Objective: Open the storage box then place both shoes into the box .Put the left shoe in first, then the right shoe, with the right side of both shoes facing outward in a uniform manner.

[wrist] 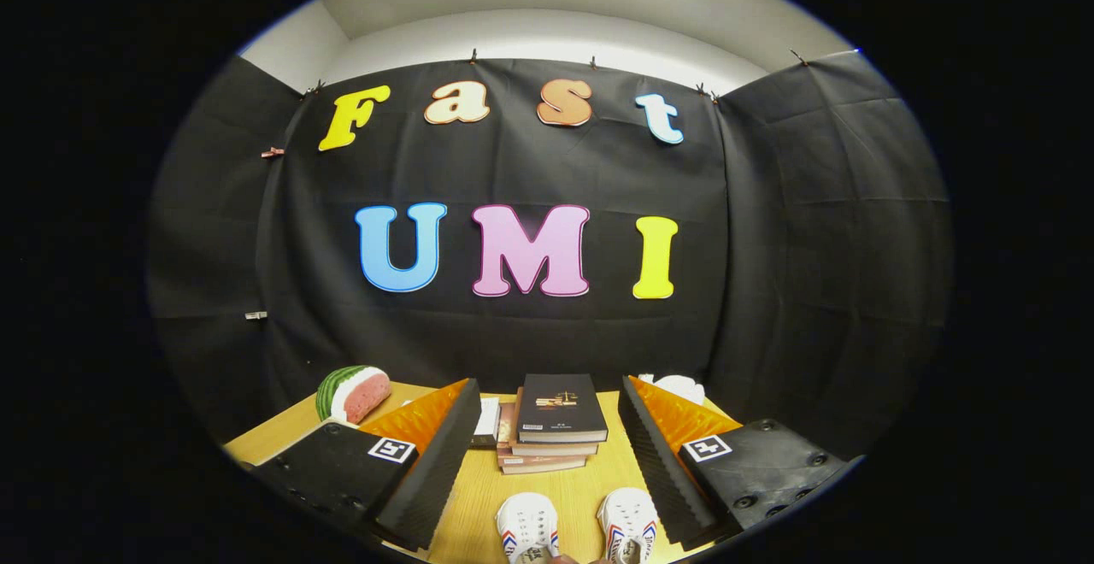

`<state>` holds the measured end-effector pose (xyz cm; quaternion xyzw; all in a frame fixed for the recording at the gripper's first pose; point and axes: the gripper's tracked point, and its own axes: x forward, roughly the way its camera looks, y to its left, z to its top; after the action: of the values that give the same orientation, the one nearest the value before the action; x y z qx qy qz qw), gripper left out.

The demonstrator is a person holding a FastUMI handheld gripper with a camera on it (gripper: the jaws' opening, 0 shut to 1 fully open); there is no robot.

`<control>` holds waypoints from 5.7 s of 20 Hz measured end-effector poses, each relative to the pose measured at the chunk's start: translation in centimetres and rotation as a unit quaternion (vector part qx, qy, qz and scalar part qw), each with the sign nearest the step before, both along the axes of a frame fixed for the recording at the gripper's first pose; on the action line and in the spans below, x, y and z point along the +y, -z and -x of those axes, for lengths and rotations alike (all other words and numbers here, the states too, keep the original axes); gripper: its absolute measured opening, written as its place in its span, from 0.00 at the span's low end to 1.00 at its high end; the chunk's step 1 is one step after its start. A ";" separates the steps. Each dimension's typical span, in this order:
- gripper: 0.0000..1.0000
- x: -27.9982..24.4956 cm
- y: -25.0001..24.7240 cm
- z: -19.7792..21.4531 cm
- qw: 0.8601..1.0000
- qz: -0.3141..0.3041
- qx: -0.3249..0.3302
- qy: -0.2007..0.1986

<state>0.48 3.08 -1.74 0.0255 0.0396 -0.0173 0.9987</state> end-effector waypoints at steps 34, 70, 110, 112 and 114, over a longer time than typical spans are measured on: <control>0.96 18.2 23.1 7.8 0.716 -0.426 0.473 -0.285; 0.05 28.3 5.4 5.6 0.696 -0.442 0.442 -0.354; 0.98 17.1 12.0 0.7 0.900 -0.164 0.349 -0.204; 0.98 13.2 14.8 1.3 0.898 -0.151 0.380 -0.163; 0.98 9.4 16.8 1.3 0.897 -0.144 0.397 -0.130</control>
<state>-0.87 12.45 -18.49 0.1549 0.4374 0.1100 0.8790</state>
